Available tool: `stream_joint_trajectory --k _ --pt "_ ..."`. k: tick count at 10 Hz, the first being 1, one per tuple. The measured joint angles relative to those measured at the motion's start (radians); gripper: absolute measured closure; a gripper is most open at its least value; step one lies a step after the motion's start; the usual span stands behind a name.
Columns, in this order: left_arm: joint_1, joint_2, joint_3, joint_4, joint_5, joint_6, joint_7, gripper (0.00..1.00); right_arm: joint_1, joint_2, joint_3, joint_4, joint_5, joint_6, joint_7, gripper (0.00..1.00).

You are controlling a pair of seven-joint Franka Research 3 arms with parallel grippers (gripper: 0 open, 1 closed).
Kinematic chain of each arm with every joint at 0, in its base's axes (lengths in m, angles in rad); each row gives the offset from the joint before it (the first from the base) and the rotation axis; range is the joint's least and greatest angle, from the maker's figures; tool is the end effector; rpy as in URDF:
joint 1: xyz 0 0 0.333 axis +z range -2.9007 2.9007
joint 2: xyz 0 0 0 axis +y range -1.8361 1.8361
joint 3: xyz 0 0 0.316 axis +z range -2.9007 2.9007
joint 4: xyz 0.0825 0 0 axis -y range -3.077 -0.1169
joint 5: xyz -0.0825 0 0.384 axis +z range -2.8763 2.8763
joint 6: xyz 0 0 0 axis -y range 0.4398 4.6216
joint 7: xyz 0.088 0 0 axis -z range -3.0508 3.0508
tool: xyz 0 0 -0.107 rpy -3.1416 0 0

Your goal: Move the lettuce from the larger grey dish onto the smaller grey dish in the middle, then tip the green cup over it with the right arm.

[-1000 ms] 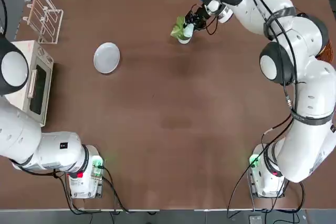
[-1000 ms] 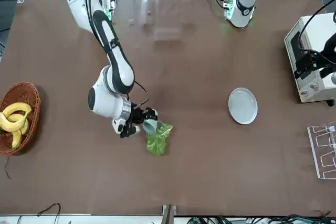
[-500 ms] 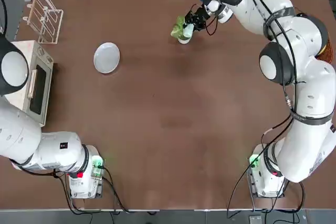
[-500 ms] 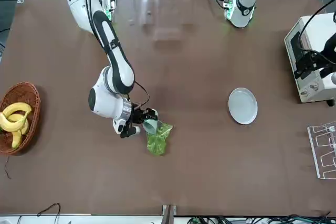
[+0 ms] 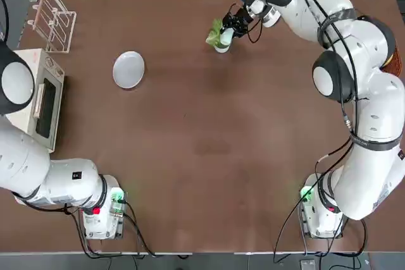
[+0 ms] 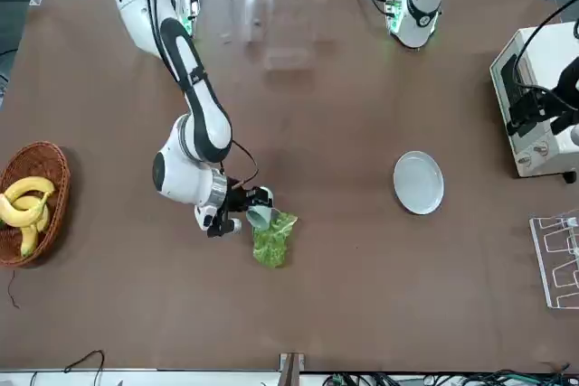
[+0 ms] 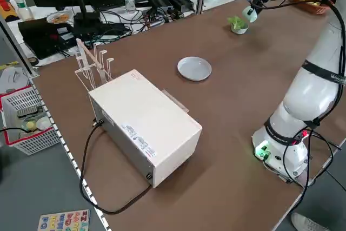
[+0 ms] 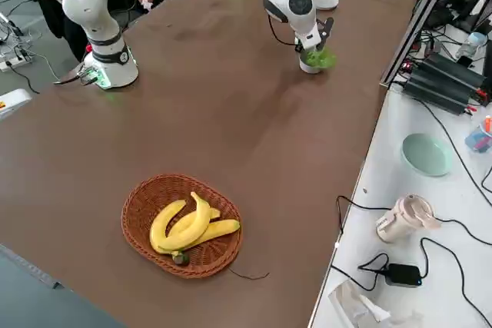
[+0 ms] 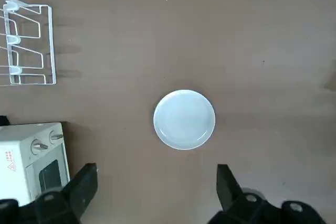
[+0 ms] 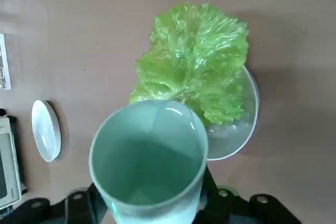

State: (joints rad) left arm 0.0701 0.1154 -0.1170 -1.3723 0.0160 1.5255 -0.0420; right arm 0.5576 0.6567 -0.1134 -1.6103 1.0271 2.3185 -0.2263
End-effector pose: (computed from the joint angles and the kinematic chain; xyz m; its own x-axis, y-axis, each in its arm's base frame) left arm 0.5856 -0.0210 0.6483 0.9992 -0.0029 0.0386 -0.0028 -1.0000 -0.0009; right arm 0.6247 0.3274 0.2558 0.9999 -0.0026 -0.0139 -0.0109 -0.7679 -0.6405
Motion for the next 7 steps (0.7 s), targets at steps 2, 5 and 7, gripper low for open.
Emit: stream_joint_trajectory --k 2,5,7 --pt "0.000 0.000 0.000 0.000 0.000 0.000 0.000 0.00 -0.001 0.002 0.000 0.006 0.000 -0.018 0.034 0.32" --pt "0.000 0.000 0.000 0.000 0.000 0.000 0.000 0.00 -0.006 0.002 -0.002 0.013 0.000 -0.035 0.080 0.32" --pt "0.000 0.000 0.000 0.000 0.000 0.000 0.000 0.00 -0.009 0.003 -0.002 0.016 0.000 -0.042 0.107 0.32"
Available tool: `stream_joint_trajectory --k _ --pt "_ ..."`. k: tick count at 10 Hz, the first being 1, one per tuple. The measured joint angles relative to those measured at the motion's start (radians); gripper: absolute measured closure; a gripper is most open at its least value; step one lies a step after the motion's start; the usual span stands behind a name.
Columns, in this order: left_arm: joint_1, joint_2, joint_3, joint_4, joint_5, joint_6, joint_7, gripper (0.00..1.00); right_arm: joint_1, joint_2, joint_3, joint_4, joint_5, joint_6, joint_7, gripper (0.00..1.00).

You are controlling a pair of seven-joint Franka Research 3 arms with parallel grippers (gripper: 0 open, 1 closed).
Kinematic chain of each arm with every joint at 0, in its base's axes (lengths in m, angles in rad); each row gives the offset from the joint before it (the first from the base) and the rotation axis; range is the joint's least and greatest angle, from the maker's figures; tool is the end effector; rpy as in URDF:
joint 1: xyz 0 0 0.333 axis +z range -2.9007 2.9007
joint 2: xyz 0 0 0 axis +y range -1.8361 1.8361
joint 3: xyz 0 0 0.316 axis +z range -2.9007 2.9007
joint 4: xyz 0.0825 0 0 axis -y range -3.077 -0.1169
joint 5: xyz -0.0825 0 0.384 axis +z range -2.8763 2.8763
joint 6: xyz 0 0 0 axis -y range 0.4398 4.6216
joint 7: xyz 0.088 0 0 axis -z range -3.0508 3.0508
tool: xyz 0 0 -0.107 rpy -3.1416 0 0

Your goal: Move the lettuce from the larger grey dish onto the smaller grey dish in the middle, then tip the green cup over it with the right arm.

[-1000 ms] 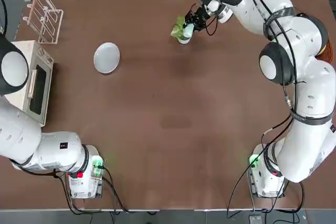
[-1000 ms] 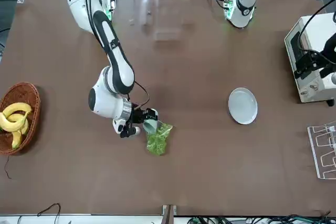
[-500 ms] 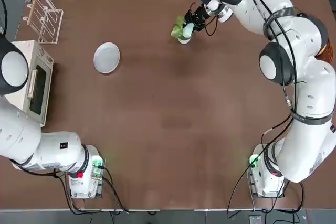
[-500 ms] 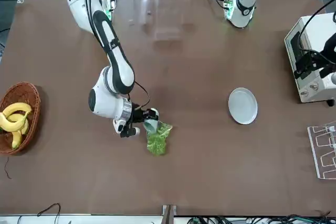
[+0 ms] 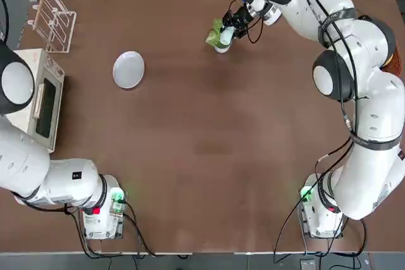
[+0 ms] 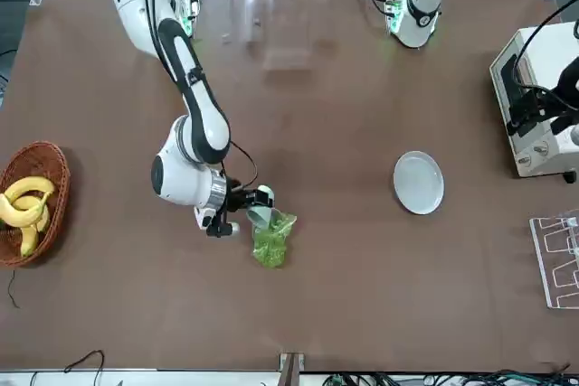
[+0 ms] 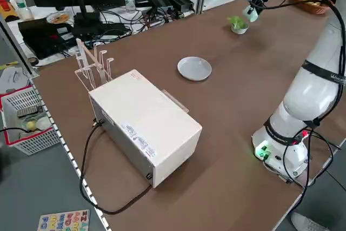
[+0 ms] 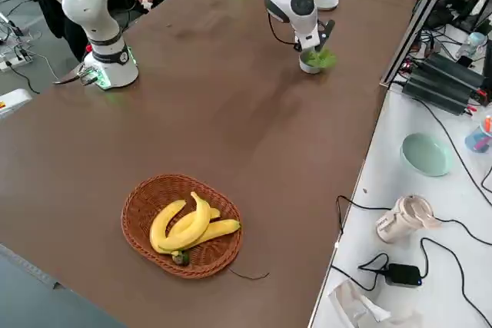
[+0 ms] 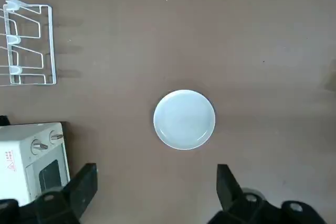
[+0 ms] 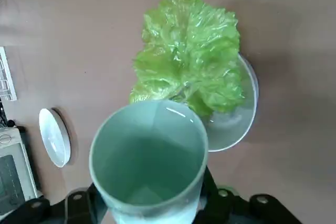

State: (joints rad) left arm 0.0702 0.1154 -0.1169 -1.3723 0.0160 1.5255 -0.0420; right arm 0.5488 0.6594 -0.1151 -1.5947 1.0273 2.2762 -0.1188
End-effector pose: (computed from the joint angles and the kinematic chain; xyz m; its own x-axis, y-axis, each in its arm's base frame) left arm 0.5856 -0.0209 0.6483 0.9992 -0.0027 0.0386 -0.0026 -1.0000 -0.0009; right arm 0.6270 0.3264 0.2588 0.9925 -0.0665 -0.1029 -0.1174 -0.7558 -0.6442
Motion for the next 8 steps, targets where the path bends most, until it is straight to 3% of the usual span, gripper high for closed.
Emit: stream_joint_trajectory --k 8 --pt "0.000 0.000 0.000 0.000 0.000 0.000 0.000 0.00 -0.003 0.007 0.000 0.017 0.004 -0.054 0.197 0.32"
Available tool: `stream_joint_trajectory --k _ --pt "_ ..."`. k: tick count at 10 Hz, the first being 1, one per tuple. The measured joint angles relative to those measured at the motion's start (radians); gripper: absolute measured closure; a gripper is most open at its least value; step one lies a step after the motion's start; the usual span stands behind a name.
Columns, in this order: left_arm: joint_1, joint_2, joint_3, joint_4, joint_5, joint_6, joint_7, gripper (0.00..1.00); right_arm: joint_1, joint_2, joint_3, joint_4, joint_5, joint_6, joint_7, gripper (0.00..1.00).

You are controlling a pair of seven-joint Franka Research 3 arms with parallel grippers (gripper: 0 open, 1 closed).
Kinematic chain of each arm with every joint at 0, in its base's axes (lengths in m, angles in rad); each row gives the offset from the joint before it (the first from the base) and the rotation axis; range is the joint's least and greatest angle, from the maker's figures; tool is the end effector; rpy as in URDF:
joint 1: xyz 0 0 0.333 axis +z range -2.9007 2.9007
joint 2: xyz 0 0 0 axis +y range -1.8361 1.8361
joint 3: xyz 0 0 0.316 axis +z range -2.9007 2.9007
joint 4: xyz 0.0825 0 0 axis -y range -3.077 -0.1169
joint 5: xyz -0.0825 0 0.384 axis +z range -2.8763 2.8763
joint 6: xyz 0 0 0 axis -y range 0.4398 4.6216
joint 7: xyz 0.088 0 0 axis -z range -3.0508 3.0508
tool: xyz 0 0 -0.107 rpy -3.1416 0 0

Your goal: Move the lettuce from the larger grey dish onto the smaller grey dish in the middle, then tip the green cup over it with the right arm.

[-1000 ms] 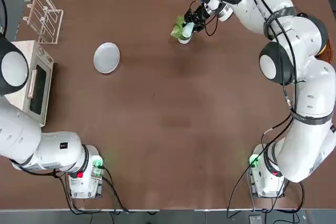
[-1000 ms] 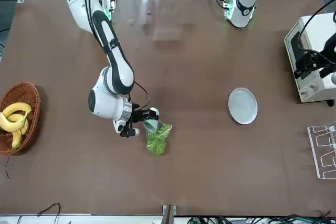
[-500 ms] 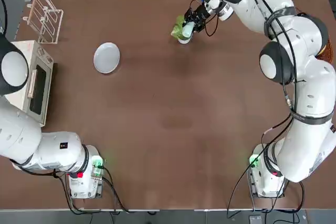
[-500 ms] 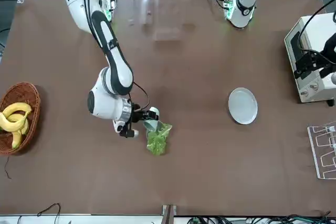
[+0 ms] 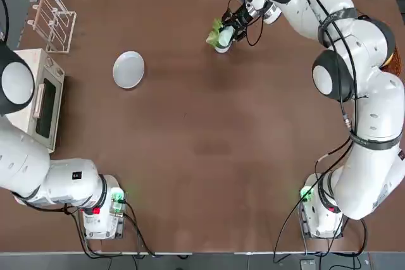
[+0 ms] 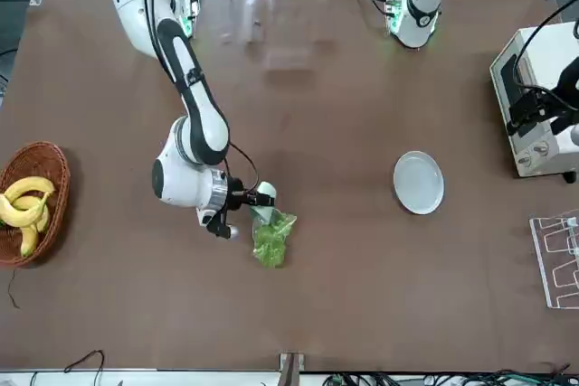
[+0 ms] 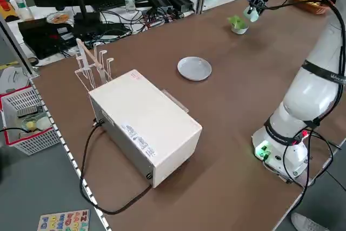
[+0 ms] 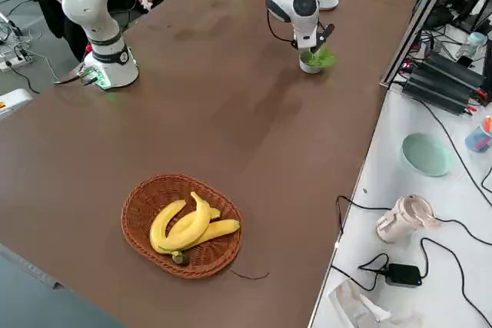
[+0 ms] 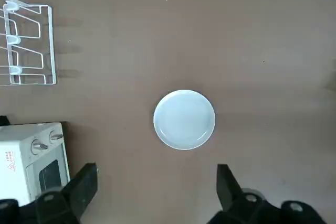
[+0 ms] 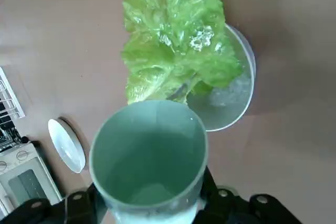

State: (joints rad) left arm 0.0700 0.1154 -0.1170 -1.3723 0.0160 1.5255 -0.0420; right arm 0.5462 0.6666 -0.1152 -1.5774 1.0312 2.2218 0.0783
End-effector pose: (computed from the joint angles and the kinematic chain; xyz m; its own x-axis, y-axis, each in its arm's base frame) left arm 0.5855 -0.0211 0.6483 0.9992 -0.0030 0.0386 -0.0029 -1.0000 -0.0009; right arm 0.6255 0.3310 0.2591 0.9484 -0.1796 -0.2613 -0.3071 -0.7257 -0.6157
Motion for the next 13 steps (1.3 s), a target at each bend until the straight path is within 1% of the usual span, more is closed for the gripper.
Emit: stream_joint_trajectory --k 4,7,10,13 --pt "0.000 0.000 0.000 0.000 0.000 0.000 0.000 0.00 -0.004 0.019 0.000 0.039 0.006 -0.048 0.121 0.32" --pt "0.000 0.000 0.000 0.000 0.000 0.000 0.000 0.00 -0.013 0.024 0.000 0.044 0.009 -0.054 0.148 0.32" --pt "0.000 0.000 0.000 0.000 0.000 0.000 0.000 0.00 -0.020 0.026 0.000 0.061 0.014 -0.060 0.251 0.32" --pt "0.000 0.000 0.000 0.000 0.000 0.001 0.000 0.00 -0.025 0.028 0.000 0.068 0.025 -0.073 0.282 0.32"
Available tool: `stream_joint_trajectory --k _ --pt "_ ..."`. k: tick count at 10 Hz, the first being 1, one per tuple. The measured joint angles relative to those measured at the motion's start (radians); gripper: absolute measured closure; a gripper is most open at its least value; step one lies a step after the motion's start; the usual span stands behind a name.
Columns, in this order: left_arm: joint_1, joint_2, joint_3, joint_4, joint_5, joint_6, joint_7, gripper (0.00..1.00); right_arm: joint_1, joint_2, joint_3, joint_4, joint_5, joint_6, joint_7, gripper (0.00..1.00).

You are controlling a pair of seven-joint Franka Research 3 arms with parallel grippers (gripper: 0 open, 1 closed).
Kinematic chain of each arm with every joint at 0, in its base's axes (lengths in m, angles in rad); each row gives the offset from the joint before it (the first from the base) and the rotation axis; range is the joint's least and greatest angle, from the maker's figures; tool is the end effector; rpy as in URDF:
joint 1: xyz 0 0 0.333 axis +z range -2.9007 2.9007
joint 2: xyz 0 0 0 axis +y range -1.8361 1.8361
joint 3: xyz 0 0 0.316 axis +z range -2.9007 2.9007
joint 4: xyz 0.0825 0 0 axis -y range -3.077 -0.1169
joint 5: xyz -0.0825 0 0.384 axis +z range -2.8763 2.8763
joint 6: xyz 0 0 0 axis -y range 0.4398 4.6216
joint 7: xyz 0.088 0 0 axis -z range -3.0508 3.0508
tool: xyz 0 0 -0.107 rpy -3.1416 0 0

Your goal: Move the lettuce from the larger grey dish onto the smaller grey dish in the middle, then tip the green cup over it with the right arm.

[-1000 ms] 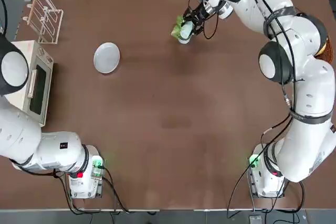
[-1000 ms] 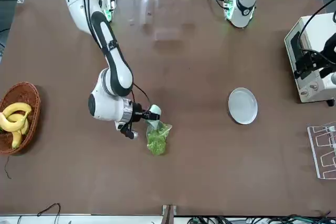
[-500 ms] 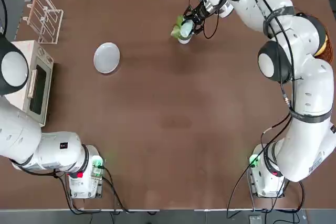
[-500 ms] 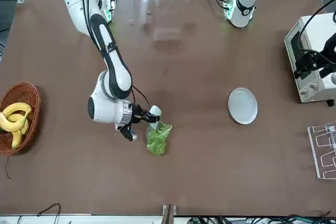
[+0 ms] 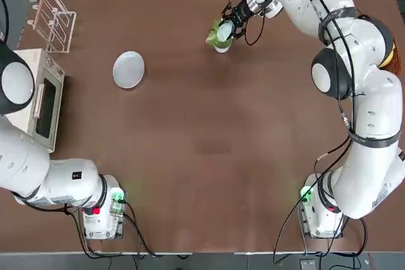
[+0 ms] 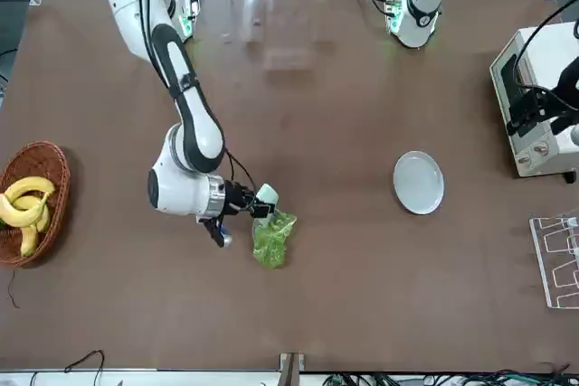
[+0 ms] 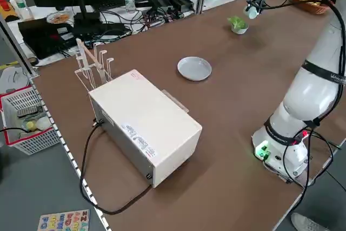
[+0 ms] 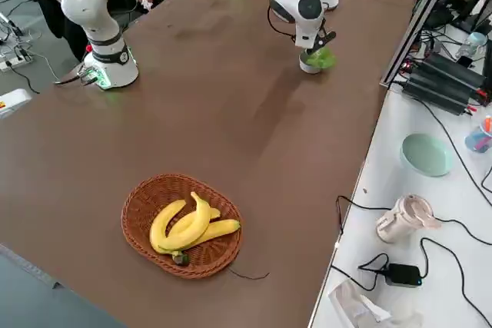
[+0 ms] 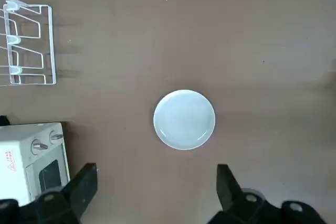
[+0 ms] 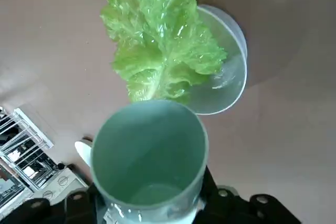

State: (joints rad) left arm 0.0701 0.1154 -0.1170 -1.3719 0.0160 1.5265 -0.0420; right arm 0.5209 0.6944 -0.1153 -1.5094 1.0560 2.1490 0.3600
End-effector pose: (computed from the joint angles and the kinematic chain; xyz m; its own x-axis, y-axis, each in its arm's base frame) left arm 0.5857 -0.0210 0.6486 0.9992 -0.0028 0.0400 -0.0028 -1.0000 -0.0008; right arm 0.6395 0.3295 0.2676 0.8199 -0.3423 -0.4589 -0.5631 -0.6272 -0.5381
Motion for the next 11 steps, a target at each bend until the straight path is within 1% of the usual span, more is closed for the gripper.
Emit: stream_joint_trajectory --k 2,3,4,6,7,9,10,11 --pt "0.000 0.000 0.000 0.000 0.000 0.000 0.000 0.00 0.000 0.000 0.000 0.000 0.000 0.000 0.000 0.32" --pt "0.000 0.000 0.000 0.000 0.000 0.000 0.000 0.00 -0.003 0.000 0.000 0.000 -0.001 -0.005 -0.063 0.32" --pt "0.000 0.000 0.000 0.000 0.000 0.000 0.000 0.00 -0.011 0.000 -0.005 -0.004 -0.003 -0.030 -0.201 0.32" --pt "0.000 0.000 -0.001 0.001 0.000 0.000 0.000 0.00 -0.042 0.004 -0.036 -0.039 -0.015 -0.062 -0.570 0.32" --pt "0.000 0.000 -0.001 0.001 0.000 0.000 0.000 0.00 -0.053 0.005 -0.065 -0.061 -0.020 -0.064 -0.769 0.32" --pt "0.000 0.000 -0.001 0.001 0.000 0.000 0.000 0.00 -0.076 0.002 -0.141 -0.094 -0.026 -0.068 -1.181 0.32" --pt "0.000 0.000 -0.001 0.001 0.000 0.000 0.000 0.00 -0.105 -0.009 -0.159 -0.110 -0.026 -0.070 -1.389 0.32" --pt "0.000 0.000 -0.002 0.001 0.000 0.000 0.000 0.00 -0.142 -0.028 -0.166 -0.127 -0.026 -0.077 -1.591 0.32"
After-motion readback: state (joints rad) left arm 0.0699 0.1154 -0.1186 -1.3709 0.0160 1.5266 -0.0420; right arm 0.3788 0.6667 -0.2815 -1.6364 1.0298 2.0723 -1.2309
